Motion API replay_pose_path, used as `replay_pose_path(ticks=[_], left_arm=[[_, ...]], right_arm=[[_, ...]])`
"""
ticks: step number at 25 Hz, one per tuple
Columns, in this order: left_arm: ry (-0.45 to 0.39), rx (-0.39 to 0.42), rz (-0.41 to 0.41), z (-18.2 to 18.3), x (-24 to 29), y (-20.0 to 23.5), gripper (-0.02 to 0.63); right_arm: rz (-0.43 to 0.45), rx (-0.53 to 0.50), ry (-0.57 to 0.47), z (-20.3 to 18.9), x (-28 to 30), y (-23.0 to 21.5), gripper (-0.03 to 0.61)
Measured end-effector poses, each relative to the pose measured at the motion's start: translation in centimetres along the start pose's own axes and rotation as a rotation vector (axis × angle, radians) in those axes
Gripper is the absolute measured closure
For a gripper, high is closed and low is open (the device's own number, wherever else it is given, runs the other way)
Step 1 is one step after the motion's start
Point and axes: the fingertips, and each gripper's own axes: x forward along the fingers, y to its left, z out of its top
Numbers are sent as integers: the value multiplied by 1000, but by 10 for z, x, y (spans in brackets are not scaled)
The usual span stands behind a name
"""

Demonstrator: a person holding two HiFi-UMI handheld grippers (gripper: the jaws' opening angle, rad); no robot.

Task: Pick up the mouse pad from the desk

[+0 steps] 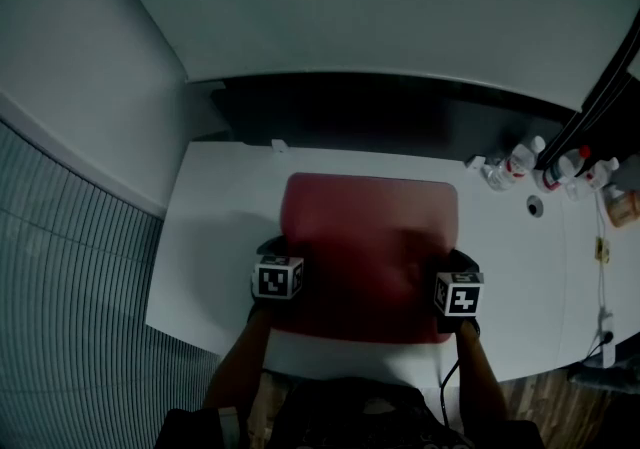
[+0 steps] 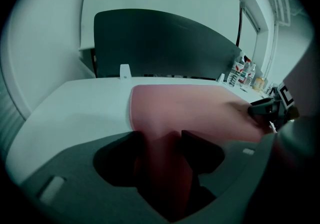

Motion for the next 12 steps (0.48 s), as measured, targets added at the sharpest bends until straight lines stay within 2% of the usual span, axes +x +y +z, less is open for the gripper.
replay_pose_path(ticks=[6, 12], left_arm=[[22, 5, -9, -4, -4, -7, 389], [3, 24, -20, 2, -4, -18, 493]], right_arm=[[4, -2, -7, 1, -4, 6, 373], [44, -9, 5, -1, -4, 13, 413]])
